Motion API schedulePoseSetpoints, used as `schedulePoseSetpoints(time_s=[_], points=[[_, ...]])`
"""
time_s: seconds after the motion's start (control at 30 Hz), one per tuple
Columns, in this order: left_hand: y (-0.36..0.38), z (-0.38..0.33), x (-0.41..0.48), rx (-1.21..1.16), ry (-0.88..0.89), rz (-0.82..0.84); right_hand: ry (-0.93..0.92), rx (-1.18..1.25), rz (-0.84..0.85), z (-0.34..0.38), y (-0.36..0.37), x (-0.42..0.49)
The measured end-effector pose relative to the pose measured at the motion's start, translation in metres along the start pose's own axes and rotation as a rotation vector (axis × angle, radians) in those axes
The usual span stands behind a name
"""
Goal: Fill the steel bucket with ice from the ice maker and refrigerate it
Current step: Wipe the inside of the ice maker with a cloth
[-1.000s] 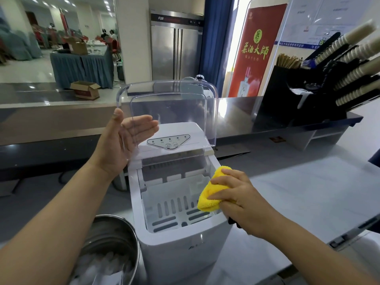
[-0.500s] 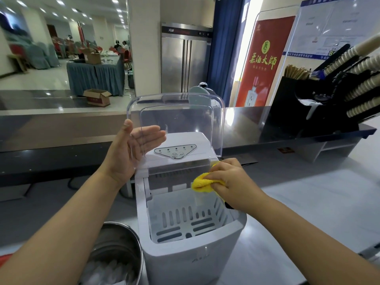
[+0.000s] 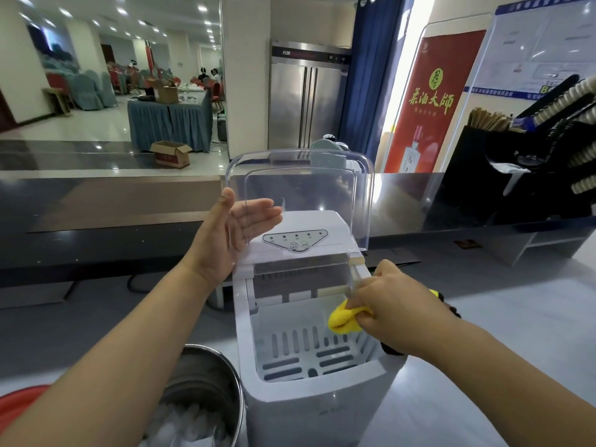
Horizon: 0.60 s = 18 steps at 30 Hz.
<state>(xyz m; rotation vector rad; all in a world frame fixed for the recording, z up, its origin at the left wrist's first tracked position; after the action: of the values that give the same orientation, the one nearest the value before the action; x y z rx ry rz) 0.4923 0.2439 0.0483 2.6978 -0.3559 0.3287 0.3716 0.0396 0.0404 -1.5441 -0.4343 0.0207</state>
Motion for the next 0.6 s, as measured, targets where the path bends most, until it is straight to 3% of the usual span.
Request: schedulePoseSetpoints(time_s=[0.2, 0.3, 0.6], points=[[0.0, 0.001, 0.0, -0.031, -0.007, 0.007, -0.097, -0.038, -0.268, 0.051, -0.027, 0.017], [0.0, 0.0, 0.0, -0.035, -0.006, 0.005, -0.063, 0.141, -0.368, 0.071, -0.021, 0.032], [-0.001, 0.001, 0.001, -0.03, -0.01, -0.004, 0.17, 0.53, -0.132, 0.085, 0.045, 0.053]])
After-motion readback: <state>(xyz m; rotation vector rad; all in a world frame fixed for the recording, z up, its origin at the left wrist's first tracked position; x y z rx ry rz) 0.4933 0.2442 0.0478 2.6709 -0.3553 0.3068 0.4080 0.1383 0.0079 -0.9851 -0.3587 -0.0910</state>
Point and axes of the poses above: each hand's wrist, its own x-axis towards the middle knuckle, its own y-axis out of the palm, z = x × y, the point moved 6 cm from there along x, towards the middle knuckle, and after that the axes turned 9 degrees about -z, right-handed, at the moved point
